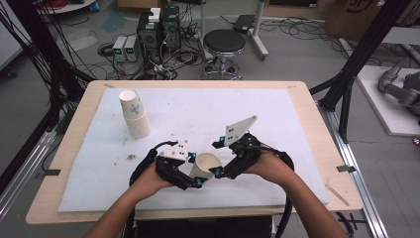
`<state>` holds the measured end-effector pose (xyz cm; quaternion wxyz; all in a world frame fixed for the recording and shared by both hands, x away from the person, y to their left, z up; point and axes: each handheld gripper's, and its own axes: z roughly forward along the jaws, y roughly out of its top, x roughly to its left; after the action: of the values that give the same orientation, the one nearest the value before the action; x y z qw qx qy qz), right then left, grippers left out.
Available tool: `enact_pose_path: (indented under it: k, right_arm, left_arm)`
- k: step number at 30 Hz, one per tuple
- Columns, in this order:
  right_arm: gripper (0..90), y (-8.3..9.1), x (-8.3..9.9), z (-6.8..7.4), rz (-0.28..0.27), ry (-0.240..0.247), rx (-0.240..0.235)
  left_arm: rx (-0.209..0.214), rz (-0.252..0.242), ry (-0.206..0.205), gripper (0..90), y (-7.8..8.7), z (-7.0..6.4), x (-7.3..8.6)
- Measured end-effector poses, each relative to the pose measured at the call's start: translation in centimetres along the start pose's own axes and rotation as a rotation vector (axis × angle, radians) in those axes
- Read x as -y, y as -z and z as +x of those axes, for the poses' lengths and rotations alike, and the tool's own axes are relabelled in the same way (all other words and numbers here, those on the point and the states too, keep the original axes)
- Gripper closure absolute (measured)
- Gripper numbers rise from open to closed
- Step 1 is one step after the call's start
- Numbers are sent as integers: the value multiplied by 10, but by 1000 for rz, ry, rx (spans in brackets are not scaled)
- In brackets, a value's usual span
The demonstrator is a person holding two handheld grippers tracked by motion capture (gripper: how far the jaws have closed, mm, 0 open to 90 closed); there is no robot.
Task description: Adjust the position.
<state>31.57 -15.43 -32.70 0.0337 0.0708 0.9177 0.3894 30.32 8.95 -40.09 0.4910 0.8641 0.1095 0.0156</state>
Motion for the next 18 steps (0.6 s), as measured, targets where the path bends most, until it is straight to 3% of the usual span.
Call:
enact_pose_path:
  k: [6,10,12,18]
  right_arm:
    - [196,15,15,-4,-144,-84,32]
    - [196,23,35,-4,-216,-135,94]
    - [197,26,50,-5,-255,-163,138]
    - [197,32,98,-5,-279,-248,312]
  left_arm:
    - [-35,-59,32,325,7,2,14]
    - [-80,-125,57,321,15,4,25]
    - [-104,-157,64,321,19,5,30]
    - [-201,-250,91,320,34,10,38]
